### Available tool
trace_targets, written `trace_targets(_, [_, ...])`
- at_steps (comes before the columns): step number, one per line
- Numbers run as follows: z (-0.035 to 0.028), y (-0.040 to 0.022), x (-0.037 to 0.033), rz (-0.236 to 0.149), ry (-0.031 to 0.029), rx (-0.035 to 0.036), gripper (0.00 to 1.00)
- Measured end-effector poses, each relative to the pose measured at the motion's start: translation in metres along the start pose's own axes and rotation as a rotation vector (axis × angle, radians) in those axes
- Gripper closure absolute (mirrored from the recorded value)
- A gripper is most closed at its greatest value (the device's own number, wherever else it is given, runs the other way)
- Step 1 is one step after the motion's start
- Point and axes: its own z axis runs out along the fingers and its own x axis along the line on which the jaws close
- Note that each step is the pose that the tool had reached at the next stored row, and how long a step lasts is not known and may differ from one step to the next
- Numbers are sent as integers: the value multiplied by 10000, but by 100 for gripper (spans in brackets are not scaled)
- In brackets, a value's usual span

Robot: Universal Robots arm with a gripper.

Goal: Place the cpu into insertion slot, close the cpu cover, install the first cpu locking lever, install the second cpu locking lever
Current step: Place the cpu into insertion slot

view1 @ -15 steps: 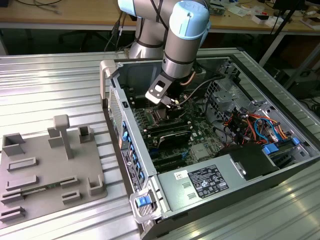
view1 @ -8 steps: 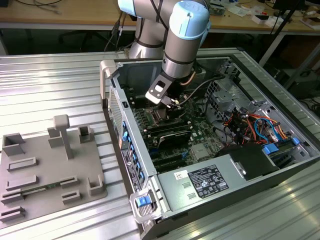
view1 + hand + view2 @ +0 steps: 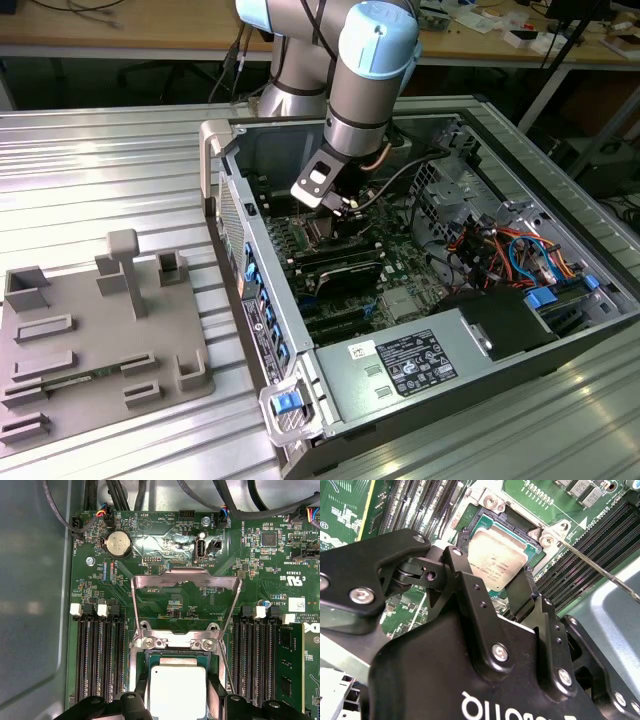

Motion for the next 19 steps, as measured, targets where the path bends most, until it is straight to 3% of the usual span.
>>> trace_targets(5, [7,2,3,1,16,-11,39])
trace_targets(6, [4,1,2,1,9,-5,33])
trace_targets(17, [-23,2,1,1,4,4,33])
trace_targets(19, [-31,11,-3,40,11,5,45])
